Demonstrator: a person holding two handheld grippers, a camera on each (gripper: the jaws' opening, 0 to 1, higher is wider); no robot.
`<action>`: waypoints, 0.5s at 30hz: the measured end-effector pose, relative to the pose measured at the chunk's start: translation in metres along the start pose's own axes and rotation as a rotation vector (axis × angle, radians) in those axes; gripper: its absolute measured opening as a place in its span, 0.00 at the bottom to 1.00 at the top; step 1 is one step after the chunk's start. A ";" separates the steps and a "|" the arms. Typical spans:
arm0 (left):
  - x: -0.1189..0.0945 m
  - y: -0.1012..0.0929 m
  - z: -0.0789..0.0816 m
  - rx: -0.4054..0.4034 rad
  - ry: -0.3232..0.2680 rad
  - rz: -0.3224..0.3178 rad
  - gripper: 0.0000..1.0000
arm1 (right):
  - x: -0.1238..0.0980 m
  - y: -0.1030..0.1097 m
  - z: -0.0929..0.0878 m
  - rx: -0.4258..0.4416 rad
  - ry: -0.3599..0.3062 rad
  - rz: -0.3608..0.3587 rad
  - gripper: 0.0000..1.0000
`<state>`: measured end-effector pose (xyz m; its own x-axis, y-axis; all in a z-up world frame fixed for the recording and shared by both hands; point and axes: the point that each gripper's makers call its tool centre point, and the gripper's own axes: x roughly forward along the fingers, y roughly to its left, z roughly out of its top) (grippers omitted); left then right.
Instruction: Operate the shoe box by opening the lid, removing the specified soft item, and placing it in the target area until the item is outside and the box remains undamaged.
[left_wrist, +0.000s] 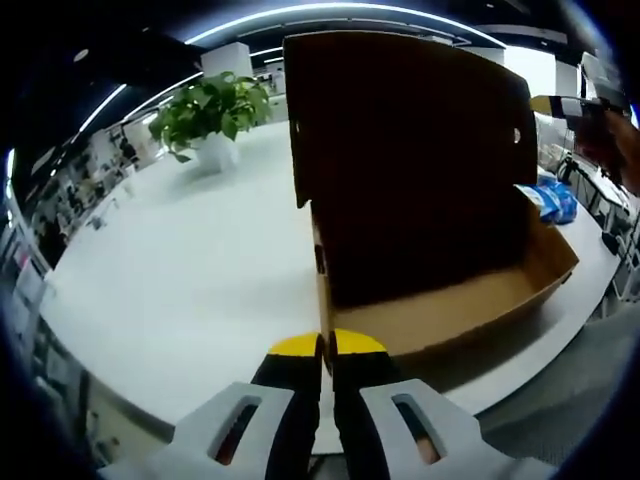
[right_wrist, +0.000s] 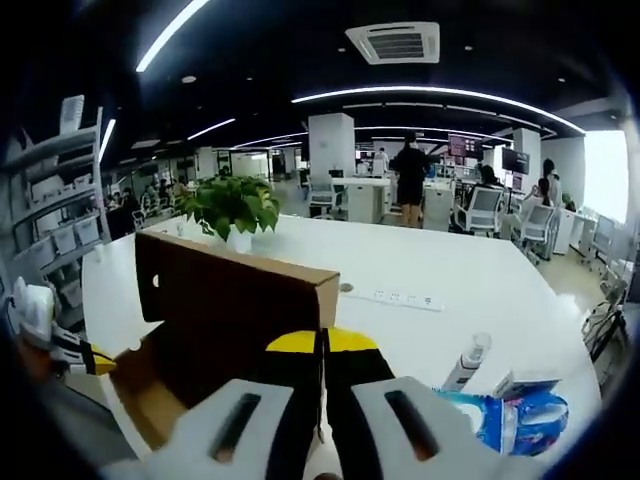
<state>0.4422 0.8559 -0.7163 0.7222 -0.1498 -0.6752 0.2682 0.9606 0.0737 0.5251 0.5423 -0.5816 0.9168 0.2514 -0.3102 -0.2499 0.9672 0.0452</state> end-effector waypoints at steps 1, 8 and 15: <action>0.000 0.000 0.000 0.002 0.000 0.000 0.00 | -0.003 0.002 -0.001 -0.001 0.001 0.001 0.00; 0.000 0.000 0.000 -0.004 0.002 -0.004 0.00 | -0.015 0.008 -0.006 0.002 0.012 -0.001 0.00; 0.000 0.000 0.000 -0.006 0.002 -0.007 0.00 | -0.026 0.015 -0.014 -0.034 0.031 0.001 0.00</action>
<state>0.4420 0.8560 -0.7160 0.7192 -0.1559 -0.6771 0.2690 0.9610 0.0645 0.4929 0.5501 -0.5859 0.9065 0.2503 -0.3399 -0.2615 0.9651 0.0133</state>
